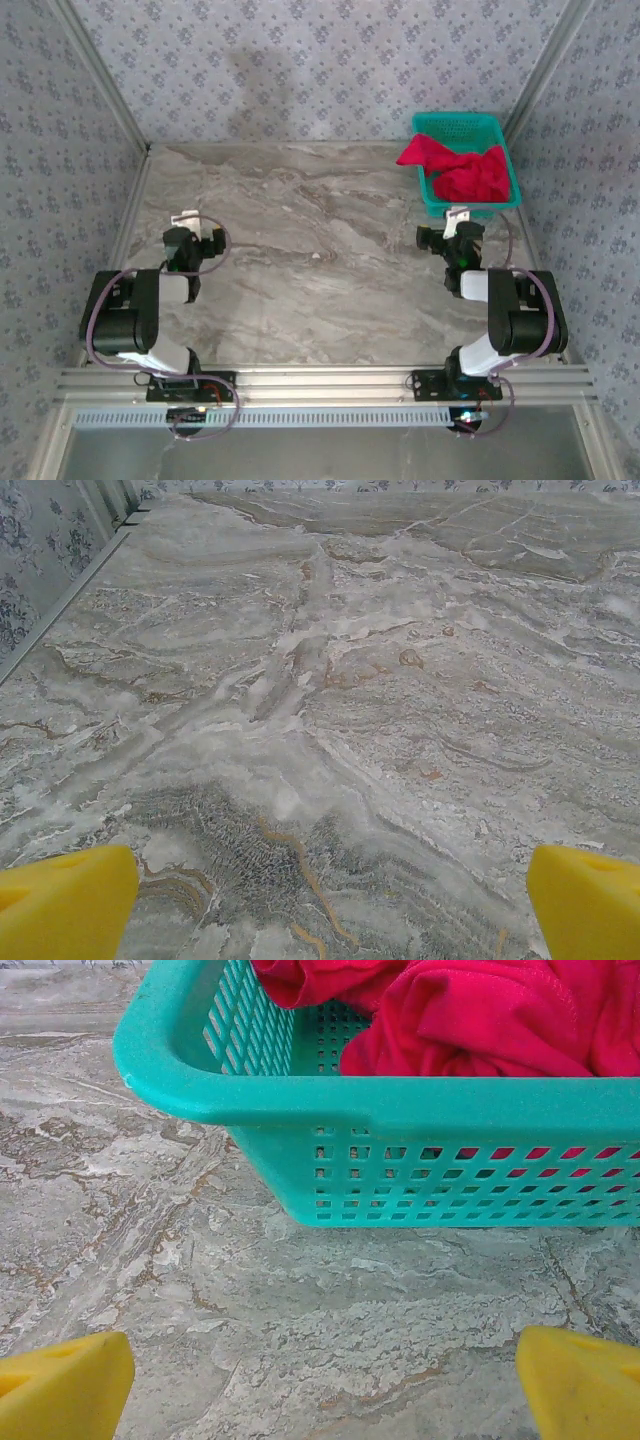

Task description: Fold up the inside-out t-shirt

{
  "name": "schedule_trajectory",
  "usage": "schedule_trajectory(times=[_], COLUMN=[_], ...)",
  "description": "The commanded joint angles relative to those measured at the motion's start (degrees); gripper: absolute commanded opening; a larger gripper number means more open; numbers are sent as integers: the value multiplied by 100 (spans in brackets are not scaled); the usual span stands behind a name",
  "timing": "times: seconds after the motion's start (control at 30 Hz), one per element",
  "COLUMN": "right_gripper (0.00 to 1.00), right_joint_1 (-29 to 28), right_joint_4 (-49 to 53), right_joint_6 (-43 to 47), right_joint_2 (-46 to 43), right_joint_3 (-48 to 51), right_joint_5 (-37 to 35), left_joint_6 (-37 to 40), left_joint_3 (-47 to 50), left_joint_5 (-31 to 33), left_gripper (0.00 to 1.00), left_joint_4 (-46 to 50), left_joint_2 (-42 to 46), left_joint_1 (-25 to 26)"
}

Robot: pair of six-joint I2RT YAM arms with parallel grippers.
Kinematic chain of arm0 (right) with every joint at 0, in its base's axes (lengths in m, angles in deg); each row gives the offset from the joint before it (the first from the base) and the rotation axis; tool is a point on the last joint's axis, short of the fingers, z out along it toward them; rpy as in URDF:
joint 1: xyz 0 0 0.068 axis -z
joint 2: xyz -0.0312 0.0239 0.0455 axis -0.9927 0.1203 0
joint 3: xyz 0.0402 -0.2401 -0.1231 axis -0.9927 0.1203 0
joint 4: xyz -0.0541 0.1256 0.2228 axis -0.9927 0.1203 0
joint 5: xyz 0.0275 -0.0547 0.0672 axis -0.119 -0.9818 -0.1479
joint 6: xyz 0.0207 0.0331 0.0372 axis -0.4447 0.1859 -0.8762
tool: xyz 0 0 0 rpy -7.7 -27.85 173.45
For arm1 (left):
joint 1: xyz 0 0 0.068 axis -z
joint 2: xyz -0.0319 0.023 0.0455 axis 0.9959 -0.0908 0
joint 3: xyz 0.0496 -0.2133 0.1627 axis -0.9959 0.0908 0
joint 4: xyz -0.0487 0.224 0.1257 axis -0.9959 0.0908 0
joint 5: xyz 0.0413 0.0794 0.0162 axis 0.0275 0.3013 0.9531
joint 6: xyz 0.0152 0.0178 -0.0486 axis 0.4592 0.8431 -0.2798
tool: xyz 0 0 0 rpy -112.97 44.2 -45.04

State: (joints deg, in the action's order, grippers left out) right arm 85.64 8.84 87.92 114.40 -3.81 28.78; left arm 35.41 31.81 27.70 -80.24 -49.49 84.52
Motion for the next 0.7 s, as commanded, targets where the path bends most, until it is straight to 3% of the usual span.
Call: schedule_trajectory(times=[0.0,0.67], right_gripper=[100,100], right_joint_1=[-39,-105], right_joint_4=[54,53], right_joint_6=[28,90], right_joint_2=[-83,-89], right_joint_3=[-91,-91], right_joint_5=[-22,-115], left_joint_6=[-53,-48], left_joint_3=[-120,-123], left_joint_5=[-84,-84], left_gripper=[100,100], left_joint_4=[-32,-26], left_joint_2=[-30,-35], left_joint_1=[-19,-18])
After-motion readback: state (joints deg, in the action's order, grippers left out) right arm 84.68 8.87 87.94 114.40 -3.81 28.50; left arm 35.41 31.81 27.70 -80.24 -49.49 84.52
